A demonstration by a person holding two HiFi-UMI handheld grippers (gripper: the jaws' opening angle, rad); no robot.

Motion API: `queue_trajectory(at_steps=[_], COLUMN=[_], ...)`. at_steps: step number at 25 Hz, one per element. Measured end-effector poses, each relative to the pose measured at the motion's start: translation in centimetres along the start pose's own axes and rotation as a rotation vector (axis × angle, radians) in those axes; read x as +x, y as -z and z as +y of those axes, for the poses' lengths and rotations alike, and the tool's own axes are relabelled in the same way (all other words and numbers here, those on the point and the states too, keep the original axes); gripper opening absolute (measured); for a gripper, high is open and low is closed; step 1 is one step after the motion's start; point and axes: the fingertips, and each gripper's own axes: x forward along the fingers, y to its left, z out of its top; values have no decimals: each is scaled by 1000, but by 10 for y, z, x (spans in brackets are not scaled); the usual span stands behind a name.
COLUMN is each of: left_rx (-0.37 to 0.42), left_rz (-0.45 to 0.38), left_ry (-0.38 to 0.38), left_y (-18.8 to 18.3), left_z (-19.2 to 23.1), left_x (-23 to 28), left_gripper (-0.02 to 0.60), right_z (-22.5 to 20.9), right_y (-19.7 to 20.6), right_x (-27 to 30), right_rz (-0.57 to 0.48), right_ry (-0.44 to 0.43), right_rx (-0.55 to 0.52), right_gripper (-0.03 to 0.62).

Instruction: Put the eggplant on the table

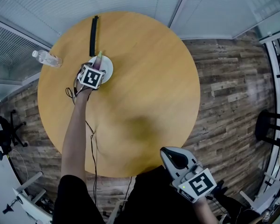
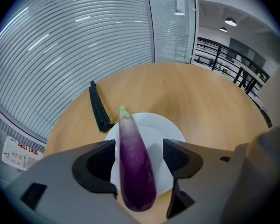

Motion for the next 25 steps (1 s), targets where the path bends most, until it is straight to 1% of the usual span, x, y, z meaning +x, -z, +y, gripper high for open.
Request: queue_trajectory(at_steps=[3, 6, 9, 11, 14, 20, 23, 25], left_rx=[-3, 2, -20, -37, -52, -79, -84, -83], left_rz=[6, -35, -36, -39, -72, -111, -132, -140], left_ry=[-11, -5, -24, -17, -11, -17, -26, -34], left_y=[1, -9, -8, -5, -8, -6, -2, 0], left_z=[4, 3, 5, 2, -3, -16, -22, -27], left_x=[-7, -13, -22, -28, -43, -77, -98, -110], left_gripper=[314, 313, 313, 313, 313, 310, 287, 253], right_z=[2, 1, 2, 4, 7, 11, 15, 16], right_y=[-2, -3, -3, -3, -3, -1, 0, 1], right_x=[-1, -2, -6, -9, -15, -31, -39, -45], right_rz=[-7, -10, -18, -25, -37, -59, -67, -77], right_ry=[-1, -4, -8, -12, -17, -28, -35, -38], right_rx=[-2, -6, -16, -25, -36, -56, -67, -73], right_gripper=[17, 17, 17, 17, 17, 17, 17, 17])
